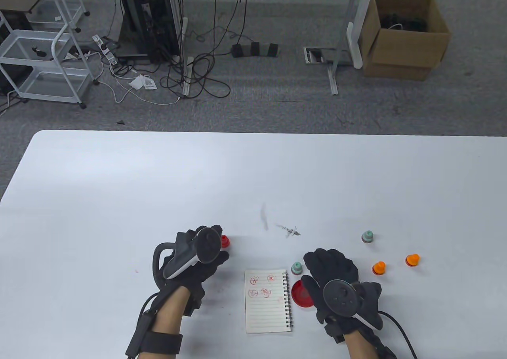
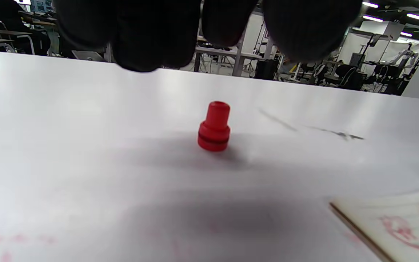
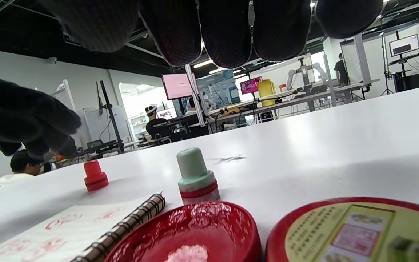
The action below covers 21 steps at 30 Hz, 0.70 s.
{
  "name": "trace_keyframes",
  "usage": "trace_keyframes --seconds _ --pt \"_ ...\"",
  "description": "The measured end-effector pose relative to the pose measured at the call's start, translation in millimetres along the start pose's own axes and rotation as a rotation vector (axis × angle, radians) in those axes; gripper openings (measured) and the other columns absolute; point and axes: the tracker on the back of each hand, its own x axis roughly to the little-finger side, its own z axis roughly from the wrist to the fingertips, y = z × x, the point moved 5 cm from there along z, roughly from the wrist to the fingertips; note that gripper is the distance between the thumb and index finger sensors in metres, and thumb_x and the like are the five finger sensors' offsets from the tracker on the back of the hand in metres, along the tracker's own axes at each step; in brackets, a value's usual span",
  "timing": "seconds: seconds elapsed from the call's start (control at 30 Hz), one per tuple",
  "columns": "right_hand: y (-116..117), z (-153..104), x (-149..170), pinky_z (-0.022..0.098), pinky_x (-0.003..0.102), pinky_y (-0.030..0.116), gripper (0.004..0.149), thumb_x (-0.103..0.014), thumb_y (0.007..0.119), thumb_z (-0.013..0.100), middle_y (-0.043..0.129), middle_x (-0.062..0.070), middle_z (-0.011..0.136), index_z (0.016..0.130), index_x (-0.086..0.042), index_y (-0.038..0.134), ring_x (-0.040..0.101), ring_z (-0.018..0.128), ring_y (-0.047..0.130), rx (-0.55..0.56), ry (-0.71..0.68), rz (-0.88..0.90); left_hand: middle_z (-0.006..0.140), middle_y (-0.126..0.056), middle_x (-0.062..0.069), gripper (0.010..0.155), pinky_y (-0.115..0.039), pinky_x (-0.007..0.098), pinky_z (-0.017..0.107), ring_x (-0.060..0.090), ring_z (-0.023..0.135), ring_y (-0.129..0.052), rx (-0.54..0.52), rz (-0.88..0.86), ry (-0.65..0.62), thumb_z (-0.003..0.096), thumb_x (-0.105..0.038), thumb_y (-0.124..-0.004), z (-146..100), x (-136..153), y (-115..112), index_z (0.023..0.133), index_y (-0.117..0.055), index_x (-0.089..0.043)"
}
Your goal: Stamp reward stamp onto notebook
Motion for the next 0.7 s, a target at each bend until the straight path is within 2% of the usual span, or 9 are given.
trace_keyframes --seconds 0.17,0.3,0.7 --pt "1 3 0 0.064 0.07 0.059 0.059 -0.045 0.076 0.045 0.074 0.016 0.103 0.097 -0.018 0.075 0.053 0.092 0.069 -0.007 -0.003 0.019 0.105 -0.078 0.008 0.077 -0.076 0.05 0.069 0.034 0.09 -0.085 0.08 0.072 0.023 0.045 -0.056 -0.08 29 -5 -17 0.113 -0.055 -0.031" --pt "-10 3 0 0.064 0.069 0.06 0.055 -0.044 0.075 0.045 0.076 0.016 0.102 0.095 -0.02 0.079 0.053 0.092 0.07 0.028 -0.007 0.03 0.101 -0.081 0.005 0.076 -0.076 0.05 0.069 0.033 0.087 -0.087 0.122 0.124 0.042 0.0443 -0.055 -0.081 43 -6 -31 0.112 -0.057 -0.031" --pt "-8 4 -1 0.064 0.069 0.06 0.056 -0.044 0.075 0.045 0.077 0.016 0.101 0.095 -0.018 0.079 0.053 0.091 0.071 0.017 -0.006 0.016 0.093 -0.086 0.003 0.069 -0.076 0.051 0.069 0.031 0.081 -0.09 0.174 0.17 0.091 0.044 -0.055 -0.082 58 -8 -52 0.107 -0.065 -0.031"
